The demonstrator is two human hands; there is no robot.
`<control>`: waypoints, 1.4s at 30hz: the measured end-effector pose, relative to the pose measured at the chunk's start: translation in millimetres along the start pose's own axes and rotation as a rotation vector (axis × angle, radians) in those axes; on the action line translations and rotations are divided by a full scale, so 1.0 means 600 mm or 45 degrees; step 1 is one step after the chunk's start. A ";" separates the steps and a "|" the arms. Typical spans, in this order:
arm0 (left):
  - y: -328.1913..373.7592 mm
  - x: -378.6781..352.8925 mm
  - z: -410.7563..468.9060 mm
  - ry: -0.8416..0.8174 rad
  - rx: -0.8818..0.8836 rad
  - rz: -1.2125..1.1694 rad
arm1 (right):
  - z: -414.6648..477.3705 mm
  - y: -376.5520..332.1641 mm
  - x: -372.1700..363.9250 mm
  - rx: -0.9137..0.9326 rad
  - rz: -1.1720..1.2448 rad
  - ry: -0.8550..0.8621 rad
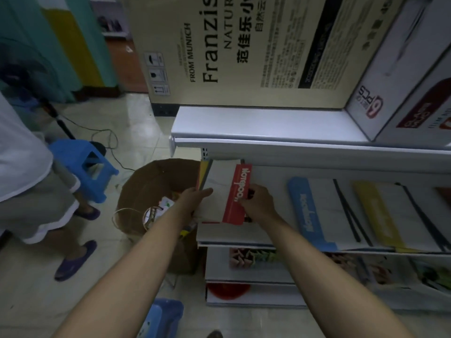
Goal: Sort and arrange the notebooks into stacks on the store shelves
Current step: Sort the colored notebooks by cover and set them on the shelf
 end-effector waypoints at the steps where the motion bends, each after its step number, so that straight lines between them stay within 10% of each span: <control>1: 0.005 0.006 -0.015 0.017 -0.010 -0.034 | -0.003 -0.001 -0.007 0.003 0.032 -0.035; 15: -0.041 0.075 -0.155 0.134 -0.278 -0.173 | -0.121 -0.009 -0.086 -0.144 0.525 -0.138; 22: -0.031 0.008 -0.245 -0.158 -0.360 -0.449 | -0.184 -0.038 0.026 0.106 0.558 -0.059; 42: -0.220 -0.616 -0.417 -0.468 -0.331 -0.361 | -0.411 0.398 0.576 0.013 0.317 0.621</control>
Point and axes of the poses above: each hand's wrist, its own z-axis towards the middle knuckle, its own x-axis out of the back of the hand, y = z × x, the point moved 8 cm from there along z, towards the middle knuckle, and after that the axes turned 9 degrees about -z, right-handed, at the moved point
